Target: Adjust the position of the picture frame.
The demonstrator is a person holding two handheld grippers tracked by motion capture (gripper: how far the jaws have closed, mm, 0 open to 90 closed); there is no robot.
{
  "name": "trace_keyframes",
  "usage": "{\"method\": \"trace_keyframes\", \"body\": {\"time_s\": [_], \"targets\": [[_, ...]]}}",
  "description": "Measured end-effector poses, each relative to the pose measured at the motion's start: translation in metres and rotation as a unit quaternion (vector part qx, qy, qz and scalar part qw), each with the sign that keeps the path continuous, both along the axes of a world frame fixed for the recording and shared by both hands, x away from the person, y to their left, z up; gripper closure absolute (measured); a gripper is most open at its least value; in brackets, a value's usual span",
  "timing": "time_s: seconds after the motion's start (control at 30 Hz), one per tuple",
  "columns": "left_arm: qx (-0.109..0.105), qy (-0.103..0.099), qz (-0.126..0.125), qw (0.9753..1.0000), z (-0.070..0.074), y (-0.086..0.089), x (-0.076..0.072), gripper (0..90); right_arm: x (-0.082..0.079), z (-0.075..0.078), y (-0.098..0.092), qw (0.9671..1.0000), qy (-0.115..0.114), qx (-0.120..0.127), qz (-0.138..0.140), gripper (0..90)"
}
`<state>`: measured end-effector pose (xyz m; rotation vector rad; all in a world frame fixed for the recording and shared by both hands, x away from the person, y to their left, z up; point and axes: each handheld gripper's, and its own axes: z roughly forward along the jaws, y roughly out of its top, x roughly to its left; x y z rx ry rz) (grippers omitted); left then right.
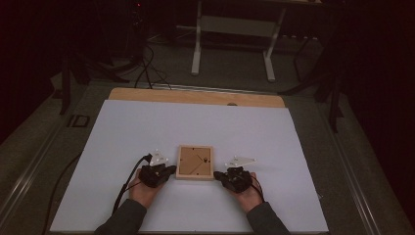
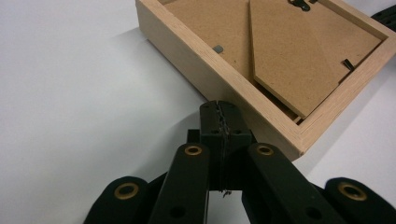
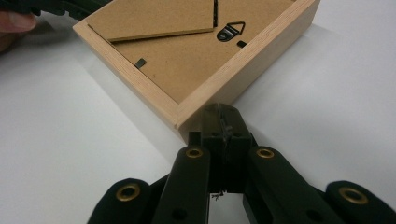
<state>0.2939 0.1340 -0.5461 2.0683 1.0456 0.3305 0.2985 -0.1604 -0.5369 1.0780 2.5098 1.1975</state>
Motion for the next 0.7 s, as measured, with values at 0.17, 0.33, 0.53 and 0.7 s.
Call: {"method": "trace_keyframes", "body": {"time_s": [0.17,0.33,0.53,0.7], "targets": [[0.003,-0.004,0.002,1.0000,0.0001,-0.0015,-0.0005,90.0,0.0008,-0.0007,0.0003,1.0000,0.000,0.001,-0.002,89.4],[0.004,-0.004,0.003,1.0000,0.0001,-0.0033,0.0000,90.0,0.0030,-0.0010,-0.0007,1.0000,0.000,0.000,-0.007,89.4],[0.002,-0.004,0.003,1.0000,-0.0001,-0.0052,-0.0003,90.0,0.0064,-0.0023,-0.0022,0.9999,0.000,0.004,-0.015,89.4],[0.003,-0.005,0.004,1.0000,-0.0001,-0.0053,-0.0005,90.0,0.0073,-0.0027,-0.0019,0.9998,0.000,0.003,-0.017,89.2]]}}
